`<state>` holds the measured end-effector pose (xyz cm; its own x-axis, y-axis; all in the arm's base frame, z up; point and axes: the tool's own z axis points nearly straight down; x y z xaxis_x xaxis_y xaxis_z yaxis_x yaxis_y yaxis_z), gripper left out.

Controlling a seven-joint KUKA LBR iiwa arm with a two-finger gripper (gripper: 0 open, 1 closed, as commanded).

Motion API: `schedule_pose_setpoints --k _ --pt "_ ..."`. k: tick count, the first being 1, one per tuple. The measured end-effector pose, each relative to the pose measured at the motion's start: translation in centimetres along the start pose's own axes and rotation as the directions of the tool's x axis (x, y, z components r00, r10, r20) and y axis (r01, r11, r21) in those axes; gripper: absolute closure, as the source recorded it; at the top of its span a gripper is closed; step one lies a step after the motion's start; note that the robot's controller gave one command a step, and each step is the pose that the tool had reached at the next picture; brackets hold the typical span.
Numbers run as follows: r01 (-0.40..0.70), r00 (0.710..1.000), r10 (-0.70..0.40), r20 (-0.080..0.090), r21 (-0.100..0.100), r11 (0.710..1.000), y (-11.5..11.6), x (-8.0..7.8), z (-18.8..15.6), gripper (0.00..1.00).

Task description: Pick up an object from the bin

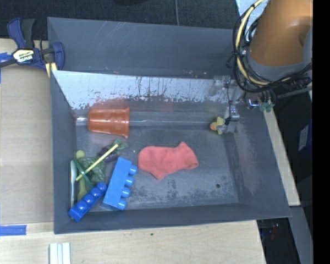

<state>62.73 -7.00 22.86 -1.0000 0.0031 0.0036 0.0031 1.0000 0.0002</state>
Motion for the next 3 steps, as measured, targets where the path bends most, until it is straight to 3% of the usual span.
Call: schedule_pose_setpoints --k 1,2,3 --pt "0.002 1.0 -0.002 0.008 0.001 1.0 0.0 -0.1 -0.5 0.0" --pt "0.043 0.999 -0.043 0.011 0.001 0.999 7.3 2.8 3.9 0.0" --pt "-0.029 0.999 0.029 0.02 0.002 1.0 5.9 4.2 11.2 0.0"
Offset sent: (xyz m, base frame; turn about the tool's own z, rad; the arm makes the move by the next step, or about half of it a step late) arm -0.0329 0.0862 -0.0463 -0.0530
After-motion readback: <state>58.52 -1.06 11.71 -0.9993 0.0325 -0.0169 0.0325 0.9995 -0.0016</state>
